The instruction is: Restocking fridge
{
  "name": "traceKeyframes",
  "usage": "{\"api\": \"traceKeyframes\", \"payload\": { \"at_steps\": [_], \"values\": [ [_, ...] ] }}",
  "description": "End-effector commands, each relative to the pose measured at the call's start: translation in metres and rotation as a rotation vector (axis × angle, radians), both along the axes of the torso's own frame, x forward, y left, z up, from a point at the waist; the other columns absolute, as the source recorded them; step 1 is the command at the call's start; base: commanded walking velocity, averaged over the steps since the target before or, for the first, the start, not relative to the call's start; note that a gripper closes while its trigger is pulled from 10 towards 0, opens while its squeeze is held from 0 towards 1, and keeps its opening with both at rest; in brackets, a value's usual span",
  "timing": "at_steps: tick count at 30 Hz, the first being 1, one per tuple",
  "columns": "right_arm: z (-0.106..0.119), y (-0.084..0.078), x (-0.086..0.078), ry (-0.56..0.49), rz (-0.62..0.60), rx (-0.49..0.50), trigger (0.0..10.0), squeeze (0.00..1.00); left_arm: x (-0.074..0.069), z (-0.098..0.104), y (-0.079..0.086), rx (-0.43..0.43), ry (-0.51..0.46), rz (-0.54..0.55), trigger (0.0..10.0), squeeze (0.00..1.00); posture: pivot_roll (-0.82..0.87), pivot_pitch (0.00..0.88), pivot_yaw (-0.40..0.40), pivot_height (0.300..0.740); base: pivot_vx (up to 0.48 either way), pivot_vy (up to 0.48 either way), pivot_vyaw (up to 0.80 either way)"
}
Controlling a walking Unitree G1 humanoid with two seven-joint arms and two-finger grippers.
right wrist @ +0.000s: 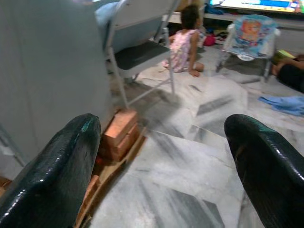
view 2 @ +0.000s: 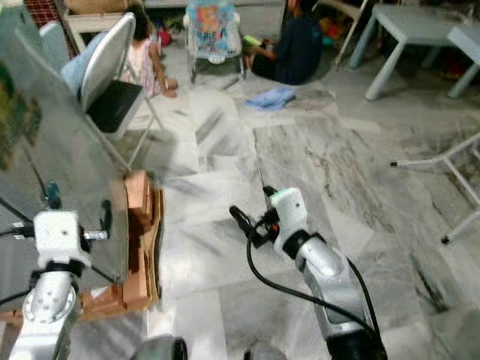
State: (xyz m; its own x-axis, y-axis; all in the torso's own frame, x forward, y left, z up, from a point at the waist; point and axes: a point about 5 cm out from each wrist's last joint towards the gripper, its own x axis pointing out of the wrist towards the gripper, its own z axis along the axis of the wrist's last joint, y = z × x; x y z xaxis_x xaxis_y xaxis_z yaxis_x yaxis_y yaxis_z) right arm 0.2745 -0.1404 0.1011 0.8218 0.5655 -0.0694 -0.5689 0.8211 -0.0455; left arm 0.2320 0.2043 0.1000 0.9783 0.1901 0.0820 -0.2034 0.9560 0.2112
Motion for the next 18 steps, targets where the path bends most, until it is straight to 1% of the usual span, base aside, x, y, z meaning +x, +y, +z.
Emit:
{"api": "traceKeyframes", "payload": {
  "at_steps": [1,2,3,4,5,7,11,15,18],
  "values": [
    [0.004,-0.001,0.000,-0.006,-0.050,0.046,10.0,0.00,-0.008,-0.007,0.006,-0.018,0.035,0.067,10.0,0.00,-0.01,0.126,-0.012,0.740,0.000,0.000,0.00],
    [0.004,-0.001,0.000,-0.006,-0.050,0.046,10.0,0.00,-0.008,-0.007,0.006,-0.018,0.035,0.067,10.0,0.00,-0.01,0.126,-0.012,0.740,0.000,0.000,0.00],
    [0.005,0.001,0.000,-0.023,-0.064,0.042,10.0,0.00,-0.009,-0.007,0.009,-0.017,0.036,0.086,10.0,0.00,0.00,0.127,-0.014,0.740,0.000,0.000,0.74],
    [0.007,0.004,0.002,-0.041,-0.104,0.043,10.0,0.00,-0.009,-0.007,0.012,-0.013,0.035,0.101,10.0,0.00,0.00,0.126,-0.014,0.740,0.000,0.000,0.74],
    [0.007,0.004,0.003,-0.037,-0.139,0.060,10.0,0.00,-0.008,-0.007,0.014,-0.017,0.033,0.108,10.0,0.00,0.00,0.126,-0.014,0.740,0.000,0.000,0.74],
    [0.008,0.004,0.005,-0.027,-0.186,0.084,10.0,0.00,-0.007,-0.006,0.016,-0.022,0.030,0.116,10.0,0.00,-0.01,0.125,-0.014,0.740,0.000,0.000,0.74],
    [0.013,0.000,0.010,-0.057,-0.250,0.070,10.0,0.00,0.000,-0.004,0.018,-0.015,0.024,0.111,10.0,0.00,-0.01,0.125,-0.015,0.740,0.000,0.000,0.73],
    [0.015,-0.008,0.017,-0.058,-0.299,0.072,10.0,0.00,0.004,-0.003,0.016,-0.027,0.020,0.094,10.0,0.00,-0.02,0.126,-0.018,0.740,0.000,0.000,0.67],
    [0.016,-0.015,0.021,-0.052,-0.336,0.078,10.0,0.00,0.006,-0.004,0.009,-0.052,0.018,0.046,10.0,0.00,-0.02,0.127,-0.025,0.740,0.000,0.000,0.00]
  ]
}}
